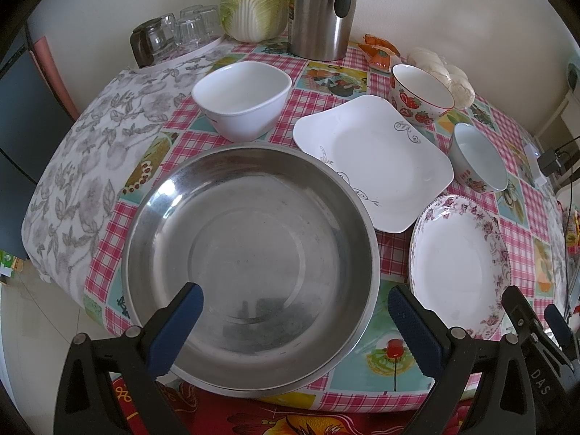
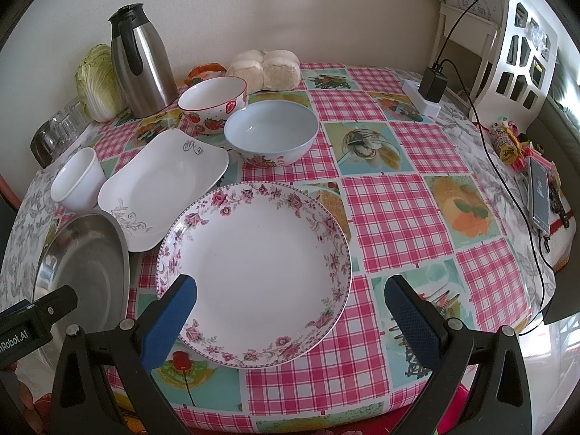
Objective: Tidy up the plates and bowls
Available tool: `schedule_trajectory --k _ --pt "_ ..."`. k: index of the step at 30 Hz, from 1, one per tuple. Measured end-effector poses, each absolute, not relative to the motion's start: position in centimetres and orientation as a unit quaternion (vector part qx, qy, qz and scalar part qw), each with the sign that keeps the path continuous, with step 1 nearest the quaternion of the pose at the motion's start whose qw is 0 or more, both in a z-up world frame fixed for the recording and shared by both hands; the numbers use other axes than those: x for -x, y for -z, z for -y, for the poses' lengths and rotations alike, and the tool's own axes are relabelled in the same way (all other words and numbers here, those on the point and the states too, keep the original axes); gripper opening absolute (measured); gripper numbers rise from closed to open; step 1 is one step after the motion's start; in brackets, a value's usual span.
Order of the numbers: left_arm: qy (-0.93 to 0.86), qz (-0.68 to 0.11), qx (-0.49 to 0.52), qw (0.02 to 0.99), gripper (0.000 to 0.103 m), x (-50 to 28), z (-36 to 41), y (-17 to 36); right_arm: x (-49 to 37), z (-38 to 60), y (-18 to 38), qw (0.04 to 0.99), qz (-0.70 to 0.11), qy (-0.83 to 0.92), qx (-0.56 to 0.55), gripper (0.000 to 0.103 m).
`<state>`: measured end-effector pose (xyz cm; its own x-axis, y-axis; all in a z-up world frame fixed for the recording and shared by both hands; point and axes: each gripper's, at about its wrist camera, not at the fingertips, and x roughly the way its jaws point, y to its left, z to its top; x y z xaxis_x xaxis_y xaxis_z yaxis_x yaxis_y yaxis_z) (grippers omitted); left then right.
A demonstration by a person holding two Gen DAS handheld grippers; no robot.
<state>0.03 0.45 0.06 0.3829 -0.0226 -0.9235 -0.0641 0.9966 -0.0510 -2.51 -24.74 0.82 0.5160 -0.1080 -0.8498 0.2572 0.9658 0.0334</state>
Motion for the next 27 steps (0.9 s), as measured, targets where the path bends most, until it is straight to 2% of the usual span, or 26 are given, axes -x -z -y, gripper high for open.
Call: schedule_trajectory --k 12,27 --pt "-0.012 -0.555 0.044 0.831 0.103 -0.1 -0.6 -0.1 2.3 24.4 -0.8 0.869 -0.478 0.100 -0.076 0.103" --pt "-0.056 -0.456 0.209 0.863 0.103 -0.9 -9.4 -2.1 -0.6 20.5 -1.7 0.887 -0.444 -0.035 -0.123 0.103"
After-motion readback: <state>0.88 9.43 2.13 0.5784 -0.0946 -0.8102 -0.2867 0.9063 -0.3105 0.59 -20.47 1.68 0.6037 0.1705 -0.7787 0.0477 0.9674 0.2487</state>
